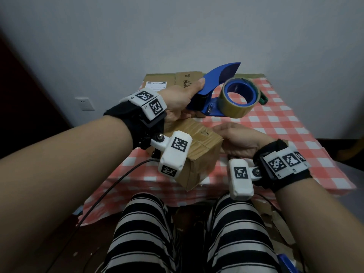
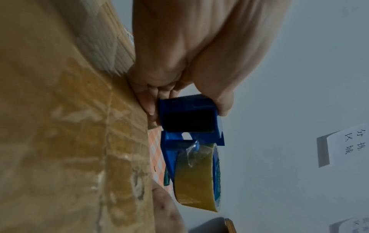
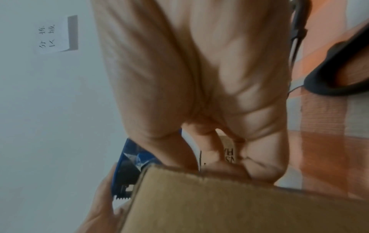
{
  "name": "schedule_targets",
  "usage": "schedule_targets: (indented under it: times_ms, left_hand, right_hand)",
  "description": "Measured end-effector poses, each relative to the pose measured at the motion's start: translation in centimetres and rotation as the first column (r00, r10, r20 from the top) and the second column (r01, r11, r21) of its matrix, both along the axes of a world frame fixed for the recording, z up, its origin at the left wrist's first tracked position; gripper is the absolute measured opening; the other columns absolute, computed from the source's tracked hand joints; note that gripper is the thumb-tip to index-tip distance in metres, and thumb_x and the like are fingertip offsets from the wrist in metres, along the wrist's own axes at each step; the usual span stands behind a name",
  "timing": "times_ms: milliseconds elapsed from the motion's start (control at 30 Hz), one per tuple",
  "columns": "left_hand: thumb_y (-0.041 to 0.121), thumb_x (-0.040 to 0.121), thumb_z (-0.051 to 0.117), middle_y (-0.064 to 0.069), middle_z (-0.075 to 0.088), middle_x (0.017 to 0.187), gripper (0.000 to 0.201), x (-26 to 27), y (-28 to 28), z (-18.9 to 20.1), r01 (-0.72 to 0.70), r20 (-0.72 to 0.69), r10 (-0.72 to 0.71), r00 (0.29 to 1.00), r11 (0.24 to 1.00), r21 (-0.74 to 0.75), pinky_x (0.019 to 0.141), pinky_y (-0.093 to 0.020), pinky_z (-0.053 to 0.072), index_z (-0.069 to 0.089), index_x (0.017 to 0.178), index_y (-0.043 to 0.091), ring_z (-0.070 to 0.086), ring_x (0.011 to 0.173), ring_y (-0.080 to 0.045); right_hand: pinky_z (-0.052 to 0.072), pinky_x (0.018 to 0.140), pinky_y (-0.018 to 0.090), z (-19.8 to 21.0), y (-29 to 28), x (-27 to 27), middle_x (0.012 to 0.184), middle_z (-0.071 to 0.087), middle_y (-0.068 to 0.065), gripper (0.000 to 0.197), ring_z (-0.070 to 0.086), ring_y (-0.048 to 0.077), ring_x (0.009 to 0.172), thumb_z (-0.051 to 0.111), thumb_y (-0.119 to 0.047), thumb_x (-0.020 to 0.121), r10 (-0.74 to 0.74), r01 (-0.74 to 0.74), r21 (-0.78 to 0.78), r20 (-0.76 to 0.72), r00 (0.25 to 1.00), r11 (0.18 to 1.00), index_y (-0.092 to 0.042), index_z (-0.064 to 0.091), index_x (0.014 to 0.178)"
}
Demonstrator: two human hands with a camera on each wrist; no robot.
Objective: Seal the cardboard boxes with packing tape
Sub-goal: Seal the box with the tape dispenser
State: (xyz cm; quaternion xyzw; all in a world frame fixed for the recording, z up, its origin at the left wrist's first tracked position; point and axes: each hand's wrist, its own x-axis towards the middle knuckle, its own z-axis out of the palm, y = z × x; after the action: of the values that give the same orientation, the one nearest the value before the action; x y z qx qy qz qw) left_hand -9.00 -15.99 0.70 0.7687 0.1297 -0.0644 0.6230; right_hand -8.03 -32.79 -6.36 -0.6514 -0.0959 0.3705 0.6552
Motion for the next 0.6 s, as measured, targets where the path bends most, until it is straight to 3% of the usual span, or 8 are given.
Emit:
schedule_targets:
  times_ms: [67, 100, 167, 233, 433, 600]
  left_hand:
    - [0.058, 0.093, 0.045, 0.000, 0.067, 0.096, 0.055, -0.1, -0.1, 0.0, 0.003, -0.001, -0.003, 1.000, 1.000, 0.006, 0.074, -0.020, 0.043, 0.058, 0.123, 0.013, 0.063, 0.078, -0.012]
    - [0.057, 0.093, 0.046, 0.000, 0.067, 0.095, 0.054, -0.2, -0.1, 0.0, 0.001, 0.002, -0.001, 1.000, 1.000, 0.006, 0.073, -0.020, 0.043, 0.058, 0.121, 0.013, 0.063, 0.077, -0.011]
    - [0.057, 0.093, 0.047, -0.002, 0.068, 0.101, 0.056, -0.2, 0.1, -0.1, -0.007, 0.010, 0.007, 1.000, 1.000, 0.001, 0.074, -0.020, 0.044, 0.058, 0.123, 0.011, 0.064, 0.081, -0.013]
    - [0.058, 0.092, 0.048, -0.004, 0.068, 0.106, 0.059, -0.1, 0.3, -0.1, -0.002, 0.006, 0.002, 1.000, 1.000, -0.002, 0.077, -0.021, 0.045, 0.058, 0.125, 0.010, 0.064, 0.088, -0.016]
    - [0.059, 0.091, 0.048, -0.007, 0.069, 0.113, 0.061, -0.1, 0.3, -0.2, 0.005, -0.001, -0.005, 1.000, 1.000, 0.001, 0.078, -0.022, 0.045, 0.057, 0.126, 0.010, 0.064, 0.092, -0.018]
    - [0.060, 0.093, 0.043, -0.007, 0.068, 0.110, 0.056, -0.1, 0.2, -0.1, 0.017, -0.011, -0.017, 1.000, 1.000, 0.013, 0.069, -0.021, 0.042, 0.057, 0.119, 0.012, 0.061, 0.090, -0.019]
  right_hand:
    - [0.052, 0.092, 0.040, -0.3, 0.1, -0.1, 0.113, 0.054, 0.029, 0.024, 0.049, 0.035, 0.103, 0.050, 0.003, 0.094, 0.005, -0.004, -0.064, 0.022, 1.000, 0.998, -0.003, 0.072, 0.101]
    - [0.055, 0.080, 0.035, -0.4, 0.3, -0.2, 0.105, 0.052, 0.026, 0.030, 0.051, 0.032, 0.091, 0.047, 0.003, 0.096, 0.013, -0.009, -0.097, 0.040, 0.999, 0.995, -0.009, 0.074, 0.094]
    - [0.047, 0.057, 0.026, -0.5, 0.4, -0.3, 0.088, 0.047, 0.016, 0.035, 0.043, 0.021, 0.065, 0.046, 0.001, 0.097, 0.010, -0.003, -0.113, 0.057, 0.998, 0.994, -0.015, 0.071, 0.079]
    - [0.044, 0.047, 0.022, -0.1, 0.4, -0.4, 0.077, 0.047, 0.012, 0.029, 0.041, 0.014, 0.057, 0.044, -0.002, 0.100, -0.010, 0.015, -0.104, 0.053, 0.999, 0.995, -0.012, 0.062, 0.078]
    - [0.043, 0.057, 0.030, 0.7, 0.2, -1.0, 0.058, 0.059, 0.005, 0.032, 0.050, 0.013, 0.048, 0.045, -0.010, 0.102, -0.010, 0.021, -0.102, 0.106, 0.994, 0.995, -0.008, 0.056, 0.071]
    - [0.053, 0.062, 0.036, 1.0, 0.2, -0.5, 0.068, 0.050, 0.004, 0.027, 0.050, 0.015, 0.061, 0.039, 0.001, 0.100, -0.216, 0.215, 0.040, 0.028, 0.976, 0.976, -0.010, 0.052, 0.080]
